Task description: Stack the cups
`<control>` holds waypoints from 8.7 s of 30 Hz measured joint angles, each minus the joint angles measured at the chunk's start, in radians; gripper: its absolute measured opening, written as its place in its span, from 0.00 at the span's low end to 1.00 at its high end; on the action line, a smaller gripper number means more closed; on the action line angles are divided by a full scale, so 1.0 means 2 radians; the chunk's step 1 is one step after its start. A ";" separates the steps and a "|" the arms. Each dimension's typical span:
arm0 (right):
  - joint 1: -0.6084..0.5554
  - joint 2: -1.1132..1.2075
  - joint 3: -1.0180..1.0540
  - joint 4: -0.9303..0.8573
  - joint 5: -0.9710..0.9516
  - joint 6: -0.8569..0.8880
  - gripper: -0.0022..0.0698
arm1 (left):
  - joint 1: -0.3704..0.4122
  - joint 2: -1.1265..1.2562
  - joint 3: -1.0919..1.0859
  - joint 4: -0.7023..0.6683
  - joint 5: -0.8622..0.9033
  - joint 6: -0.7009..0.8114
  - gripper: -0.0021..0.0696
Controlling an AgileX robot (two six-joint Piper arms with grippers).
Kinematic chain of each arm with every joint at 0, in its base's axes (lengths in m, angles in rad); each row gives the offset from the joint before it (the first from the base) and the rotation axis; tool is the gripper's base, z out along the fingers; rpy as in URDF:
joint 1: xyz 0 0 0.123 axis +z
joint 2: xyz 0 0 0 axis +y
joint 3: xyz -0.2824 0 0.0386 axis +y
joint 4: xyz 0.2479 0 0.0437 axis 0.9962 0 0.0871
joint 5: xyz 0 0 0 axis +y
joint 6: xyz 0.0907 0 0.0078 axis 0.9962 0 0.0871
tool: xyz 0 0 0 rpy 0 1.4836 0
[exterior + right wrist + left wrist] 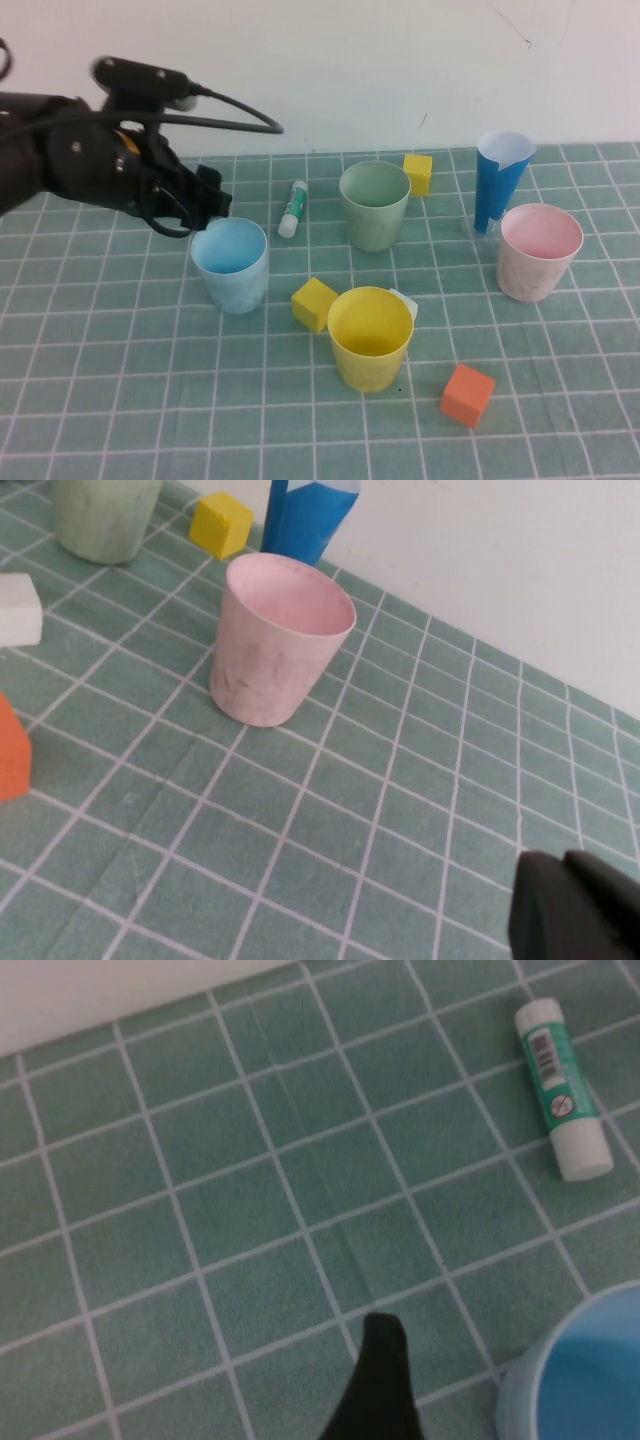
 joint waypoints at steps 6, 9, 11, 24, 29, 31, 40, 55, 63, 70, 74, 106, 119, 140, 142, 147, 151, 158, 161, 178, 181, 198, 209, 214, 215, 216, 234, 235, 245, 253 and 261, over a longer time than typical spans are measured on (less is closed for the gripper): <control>0.000 0.000 0.001 0.000 -0.004 0.000 0.03 | 0.000 0.074 -0.014 0.001 0.000 0.000 0.74; 0.000 0.000 0.001 0.001 -0.004 0.000 0.03 | 0.000 0.095 -0.014 -0.001 0.009 0.000 0.70; 0.000 0.000 0.001 0.001 -0.004 0.000 0.03 | 0.000 0.102 -0.014 -0.001 0.019 0.000 0.59; 0.000 0.000 0.001 0.002 -0.009 0.000 0.03 | 0.000 0.045 -0.073 -0.068 0.123 0.024 0.07; 0.000 0.000 0.001 0.002 -0.009 0.000 0.03 | -0.028 0.004 -0.094 -0.147 0.206 0.088 0.07; 0.000 0.000 0.001 0.002 -0.009 0.000 0.03 | -0.058 -0.006 -0.094 -0.148 0.225 0.099 0.07; 0.000 0.000 0.001 0.002 -0.011 0.000 0.03 | -0.159 0.009 -0.094 -0.098 0.212 0.099 0.07; 0.000 0.006 -0.011 0.004 0.029 -0.002 0.03 | -0.165 0.042 -0.094 -0.038 0.158 0.063 0.34; 0.000 0.092 -0.125 0.019 0.173 -0.017 0.03 | -0.165 -0.030 -0.094 0.055 0.100 -0.010 0.09; 0.000 0.225 -0.228 0.079 0.219 -0.070 0.03 | -0.165 -0.131 -0.076 0.153 0.091 -0.073 0.03; 0.000 0.310 -0.271 0.108 0.220 -0.106 0.03 | -0.165 -0.207 -0.024 0.192 0.091 -0.094 0.03; 0.000 0.801 -0.536 0.173 0.175 -0.202 0.58 | -0.164 -0.579 0.353 0.294 0.103 -0.120 0.03; 0.008 0.761 -0.579 0.199 0.271 -0.181 0.08 | -0.164 -0.579 0.353 0.296 0.139 -0.119 0.03; 0.196 0.877 -0.828 0.047 0.173 -0.075 0.07 | -0.164 -0.579 0.353 0.299 0.126 -0.123 0.03; 0.196 0.893 -0.837 0.044 0.169 -0.070 0.07 | -0.164 -0.579 0.353 0.299 0.123 -0.125 0.03; 0.196 0.914 -0.847 0.044 0.158 -0.063 0.07 | -0.164 -0.579 0.353 0.299 0.121 -0.129 0.03; 0.196 0.920 -0.850 0.043 0.160 -0.062 0.07 | -0.164 -0.579 0.353 0.299 0.121 -0.131 0.03; 0.196 0.921 -0.851 0.043 0.169 -0.044 0.10 | -0.164 -0.579 0.353 0.299 0.114 -0.131 0.03; 0.196 0.921 -0.851 0.042 0.176 -0.027 0.21 | -0.164 -0.579 0.353 0.299 0.111 -0.133 0.03; 0.196 0.966 -0.851 0.010 0.185 0.003 0.54 | -0.164 -0.579 0.353 0.294 0.110 -0.144 0.03; 0.197 0.973 -0.851 0.010 0.187 0.010 0.38 | -0.164 -0.579 0.353 0.294 0.109 -0.144 0.03; 0.216 0.899 -0.982 -0.001 0.418 0.034 0.12 | -0.175 -0.580 0.375 0.291 0.078 -0.144 0.03; 0.327 0.785 -0.855 -0.080 0.431 0.067 0.12 | -0.178 -0.609 0.376 0.291 0.078 -0.144 0.03; 0.330 0.782 -0.790 -0.110 0.431 0.078 0.11 | -0.178 -0.620 0.382 0.292 0.076 -0.144 0.03; 0.330 0.782 -0.780 -0.113 0.427 0.079 0.11 | -0.178 -0.622 0.384 0.292 0.076 -0.144 0.03; 0.330 0.782 -0.769 -0.117 0.418 0.079 0.11 | -0.178 -0.624 0.385 0.292 0.076 -0.144 0.03; 0.330 0.808 -0.753 -0.119 0.379 0.073 0.17 | -0.178 -0.628 0.387 0.292 0.074 -0.153 0.03; 0.330 0.808 -0.753 -0.118 0.379 0.073 0.20 | -0.178 -0.628 0.388 0.292 0.072 -0.154 0.03; 0.330 0.794 -0.807 -0.105 0.419 0.071 0.42 | -0.179 -0.661 0.443 0.298 -0.021 -0.201 0.03; 0.330 0.690 -0.851 -0.188 0.431 0.067 0.09 | -0.179 -0.747 0.495 0.336 -0.046 -0.210 0.03; 0.330 0.581 -0.802 -0.290 0.431 0.088 0.04 | -0.179 -0.765 0.525 0.321 -0.093 -0.314 0.03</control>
